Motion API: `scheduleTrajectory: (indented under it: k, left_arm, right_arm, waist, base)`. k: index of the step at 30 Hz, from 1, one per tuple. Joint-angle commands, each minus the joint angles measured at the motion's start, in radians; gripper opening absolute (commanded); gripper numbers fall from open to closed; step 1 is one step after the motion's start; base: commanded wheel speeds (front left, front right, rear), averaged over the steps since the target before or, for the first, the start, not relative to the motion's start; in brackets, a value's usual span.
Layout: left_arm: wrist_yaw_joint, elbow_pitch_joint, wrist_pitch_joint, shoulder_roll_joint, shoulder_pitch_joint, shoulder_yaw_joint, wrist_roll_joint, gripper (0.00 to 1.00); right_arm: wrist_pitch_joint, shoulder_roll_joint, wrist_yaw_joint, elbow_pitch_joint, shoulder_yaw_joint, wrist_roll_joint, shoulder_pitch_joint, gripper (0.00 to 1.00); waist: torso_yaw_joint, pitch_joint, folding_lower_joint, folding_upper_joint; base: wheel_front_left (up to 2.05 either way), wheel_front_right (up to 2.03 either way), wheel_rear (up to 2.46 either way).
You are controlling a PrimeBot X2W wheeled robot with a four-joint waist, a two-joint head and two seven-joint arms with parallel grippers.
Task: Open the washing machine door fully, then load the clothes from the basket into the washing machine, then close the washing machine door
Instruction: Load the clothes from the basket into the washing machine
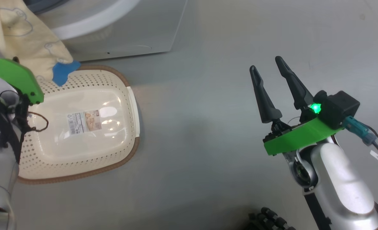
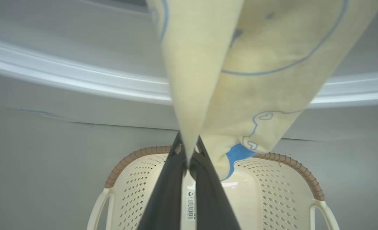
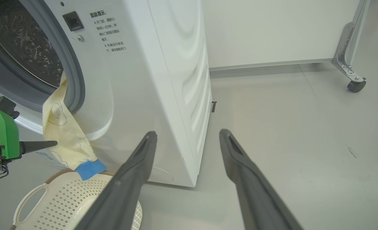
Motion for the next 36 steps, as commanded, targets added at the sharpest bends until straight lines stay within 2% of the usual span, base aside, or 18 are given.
scheduleTrajectory:
  k: [1, 9, 12, 16, 20, 24, 28, 36]
  left_arm:
    - [-0.004, -0.016, 0.005, 0.039, -0.025, 0.014, -0.009, 0.0]
    - [-0.019, -0.171, 0.23, 0.064, -0.069, -0.052, -0.069, 0.0]
    - [-0.019, -0.316, 0.327, 0.116, -0.067, -0.079, -0.129, 0.0]
    - [-0.019, -0.499, 0.43, 0.209, -0.074, -0.066, -0.19, 0.0]
    - [0.013, -0.629, 0.497, 0.276, -0.09, -0.038, -0.203, 0.0]
    - [0.049, -0.71, 0.507, 0.327, -0.115, -0.021, -0.183, 0.0]
    - [0.07, -0.733, 0.479, 0.363, -0.152, -0.013, -0.149, 0.0]
    - [0.088, -0.694, 0.329, 0.421, -0.256, -0.016, -0.043, 0.0]
  right_arm:
    - [-0.009, -0.005, 0.002, -0.029, 0.011, -0.003, 0.03, 1.0]
    - [-0.009, -0.005, 0.002, -0.027, 0.001, -0.01, 0.06, 1.0]
    - [-0.009, -0.005, 0.002, -0.029, -0.001, -0.006, 0.068, 1.0]
    - [-0.009, -0.005, 0.002, -0.034, 0.009, 0.002, 0.068, 1.0]
    - [-0.009, -0.005, 0.002, -0.041, 0.018, 0.017, 0.057, 1.0]
    - [-0.009, -0.005, 0.002, -0.048, 0.03, 0.039, 0.043, 1.0]
    - [-0.01, -0.005, 0.002, -0.052, 0.043, 0.063, 0.03, 1.0]
    - [-0.01, -0.005, 0.002, -0.063, 0.072, 0.11, 0.004, 1.0]
  waist:
    - [0.012, -0.011, 0.0, 0.0]
    - [0.041, -0.046, 0.0, 0.0]
    - [0.042, -0.053, 0.0, 0.0]
    - [0.029, -0.05, 0.0, 0.0]
    - [0.003, -0.025, 0.0, 0.0]
    - [-0.034, 0.01, 0.0, 0.0]
    - [-0.073, 0.047, 0.0, 0.0]
    - [-0.15, 0.112, 0.0, 0.0]
  base:
    - [0.0, 0.0, 0.0]
    - [0.0, 0.0, 0.0]
    - [0.0, 0.0, 0.0]
    - [0.0, 0.0, 0.0]
    - [0.0, 0.0, 0.0]
    - [0.0, 0.0, 0.0]
    - [0.0, 0.0, 0.0]
    - [0.0, 0.0, 0.0]
